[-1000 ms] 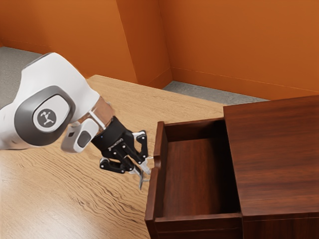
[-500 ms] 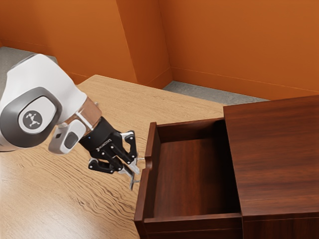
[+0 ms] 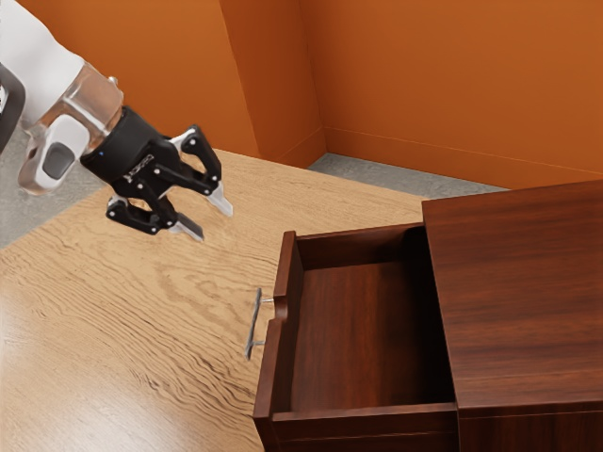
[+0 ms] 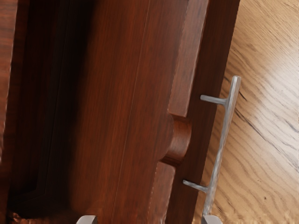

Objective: Pull the drawer handle with one arm to open the drawer

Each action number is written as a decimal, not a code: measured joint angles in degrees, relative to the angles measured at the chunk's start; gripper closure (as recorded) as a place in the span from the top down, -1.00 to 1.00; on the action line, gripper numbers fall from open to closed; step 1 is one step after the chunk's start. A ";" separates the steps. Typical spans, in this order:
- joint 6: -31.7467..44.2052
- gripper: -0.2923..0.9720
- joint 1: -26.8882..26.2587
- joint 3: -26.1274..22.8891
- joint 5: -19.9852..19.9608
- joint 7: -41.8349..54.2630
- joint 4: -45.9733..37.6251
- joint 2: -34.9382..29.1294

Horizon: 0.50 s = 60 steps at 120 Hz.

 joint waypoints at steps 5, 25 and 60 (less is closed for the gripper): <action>-2.92 -0.04 -0.02 -0.09 2.31 -1.39 5.33 3.71; -15.97 0.27 1.25 -0.17 9.13 -9.59 25.05 20.14; -28.87 0.47 2.22 0.34 14.11 -30.47 30.07 24.08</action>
